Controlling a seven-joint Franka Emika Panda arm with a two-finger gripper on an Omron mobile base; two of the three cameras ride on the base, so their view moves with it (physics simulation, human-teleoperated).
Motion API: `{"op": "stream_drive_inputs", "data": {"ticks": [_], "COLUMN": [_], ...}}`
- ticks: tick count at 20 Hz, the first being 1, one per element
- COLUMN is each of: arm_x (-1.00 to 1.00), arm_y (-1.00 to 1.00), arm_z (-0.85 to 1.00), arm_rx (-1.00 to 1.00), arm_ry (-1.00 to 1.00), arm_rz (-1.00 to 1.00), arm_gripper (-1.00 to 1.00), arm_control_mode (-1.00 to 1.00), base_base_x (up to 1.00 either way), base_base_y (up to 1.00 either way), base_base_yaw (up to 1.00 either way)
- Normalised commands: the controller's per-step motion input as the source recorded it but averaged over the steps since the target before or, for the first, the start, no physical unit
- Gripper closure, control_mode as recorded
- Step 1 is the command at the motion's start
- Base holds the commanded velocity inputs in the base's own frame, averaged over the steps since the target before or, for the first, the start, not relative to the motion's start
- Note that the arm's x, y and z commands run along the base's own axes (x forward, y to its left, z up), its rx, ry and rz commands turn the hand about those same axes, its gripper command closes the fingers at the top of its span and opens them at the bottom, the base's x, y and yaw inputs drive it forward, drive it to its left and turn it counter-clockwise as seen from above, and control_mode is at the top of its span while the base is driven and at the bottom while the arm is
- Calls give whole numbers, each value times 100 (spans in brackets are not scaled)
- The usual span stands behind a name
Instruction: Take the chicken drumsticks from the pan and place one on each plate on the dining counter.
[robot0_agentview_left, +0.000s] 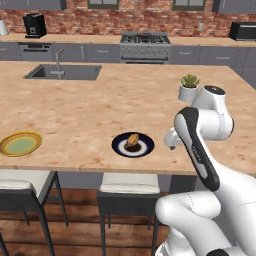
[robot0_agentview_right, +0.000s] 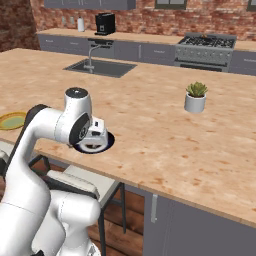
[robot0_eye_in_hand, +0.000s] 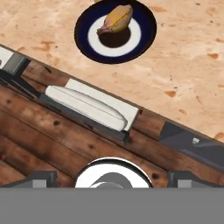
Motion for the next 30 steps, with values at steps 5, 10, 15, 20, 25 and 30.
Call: {"op": "stream_drive_inputs", "data": {"ticks": [5, 10, 15, 20, 25, 30], "arm_x": [-5, -1, -5, 0, 0, 0], "arm_y": [0, 0, -1, 0, 0, 0], "arm_z": [0, 0, 0, 0, 0, 0], "arm_rx": [-2, 0, 0, 0, 0, 0], "arm_ry": [1, -1, -1, 0, 0, 0], "arm_rz": [0, 0, 0, 0, 0, 0], "arm_gripper": [-100, -100, -100, -100, -100, -100], "arm_control_mode": [-100, -100, 100, 100, 100, 100], "base_base_x": [0, 0, -38, -34, -14, -7], "base_base_y": [0, 0, -19, -68, -98, -100], "base_base_yaw": [0, 0, -10, -30, -32, -28]}}
